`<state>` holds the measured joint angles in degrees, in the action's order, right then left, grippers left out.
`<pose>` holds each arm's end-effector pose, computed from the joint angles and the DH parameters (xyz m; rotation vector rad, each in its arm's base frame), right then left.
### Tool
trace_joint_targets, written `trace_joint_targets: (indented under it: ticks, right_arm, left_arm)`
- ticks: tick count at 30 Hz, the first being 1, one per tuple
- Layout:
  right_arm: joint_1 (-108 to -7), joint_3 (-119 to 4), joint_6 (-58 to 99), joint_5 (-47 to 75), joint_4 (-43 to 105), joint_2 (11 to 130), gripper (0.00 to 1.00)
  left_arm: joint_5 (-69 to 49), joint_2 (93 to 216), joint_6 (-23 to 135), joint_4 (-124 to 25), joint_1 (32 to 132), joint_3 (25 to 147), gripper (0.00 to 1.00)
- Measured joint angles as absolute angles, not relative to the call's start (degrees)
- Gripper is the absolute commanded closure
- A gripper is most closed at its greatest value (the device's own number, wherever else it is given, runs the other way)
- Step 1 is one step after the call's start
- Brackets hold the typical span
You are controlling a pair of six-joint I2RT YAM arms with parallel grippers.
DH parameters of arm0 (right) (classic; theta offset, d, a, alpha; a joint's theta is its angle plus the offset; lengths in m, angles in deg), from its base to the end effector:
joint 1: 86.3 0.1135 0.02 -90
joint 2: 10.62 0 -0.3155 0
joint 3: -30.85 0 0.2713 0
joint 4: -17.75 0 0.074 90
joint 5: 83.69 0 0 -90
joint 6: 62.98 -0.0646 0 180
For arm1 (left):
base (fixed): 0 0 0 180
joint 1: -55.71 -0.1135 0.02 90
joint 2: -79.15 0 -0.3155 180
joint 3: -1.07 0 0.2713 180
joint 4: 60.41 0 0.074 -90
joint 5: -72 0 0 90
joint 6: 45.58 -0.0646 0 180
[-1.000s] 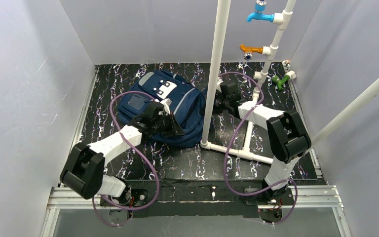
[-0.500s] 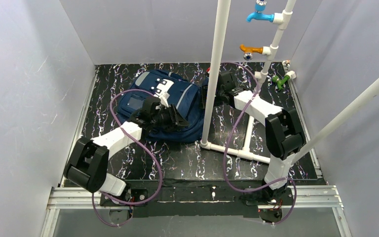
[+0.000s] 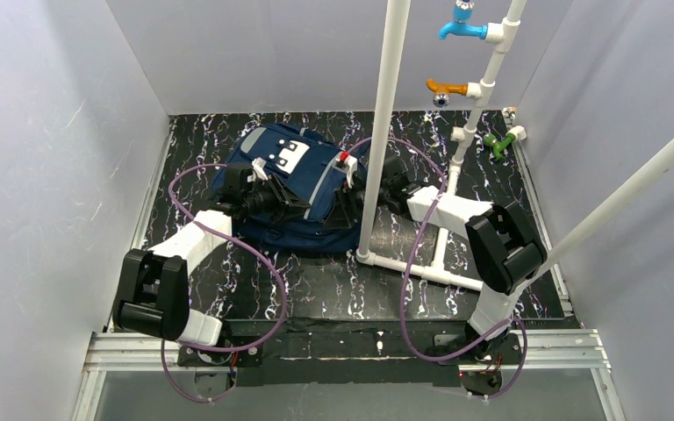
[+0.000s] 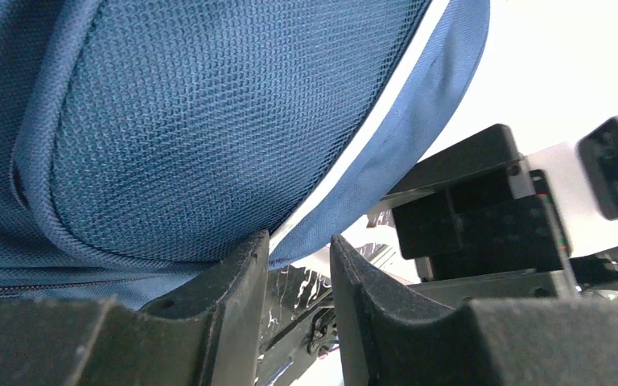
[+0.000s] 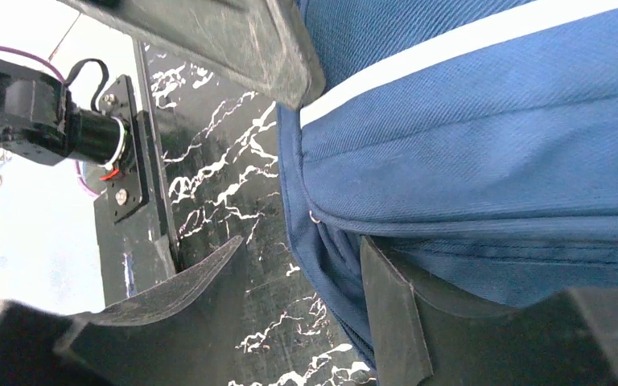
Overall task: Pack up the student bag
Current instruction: Zip the student bag at the center of the board.
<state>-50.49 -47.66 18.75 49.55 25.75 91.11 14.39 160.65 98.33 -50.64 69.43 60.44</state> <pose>0.3285 0.2916 0.2527 -0.9768 1.9717 1.2428 0.3161 -0.1128 0.2554 -0.4386 2.2712 -1.2570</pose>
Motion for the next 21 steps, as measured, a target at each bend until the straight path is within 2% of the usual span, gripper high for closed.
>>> trace_joint_targets:
  ticks: [5, 9, 11, 18, 21]
  right_arm:
    - [-49.24, -45.83, 21.81, 49.07, 24.61, 92.23, 0.41]
    - [-48.98, -45.83, 24.00, 48.00, 24.83, 93.10, 0.42]
    - [-48.87, -45.83, 24.89, 47.39, 24.86, 93.15, 0.44]
    - [-47.10, -45.81, 27.58, 41.99, 24.77, 93.15, 0.60]
    - [-46.14, -45.59, 28.06, 38.69, 24.44, 93.15, 0.70]
  left_arm:
    - [14.45, 160.69, 98.55, -50.82, 69.45, 60.70, 0.67]
    - [13.49, 159.82, 99.45, -50.05, 69.45, 60.17, 0.58]
    - [11.96, 158.53, 101.17, -48.30, 69.47, 59.54, 0.57]
    - [9.64, 157.37, 109.08, -43.71, 69.56, 58.97, 0.54]
    - [9.71, 157.98, 112.89, -43.71, 69.60, 58.07, 0.54]
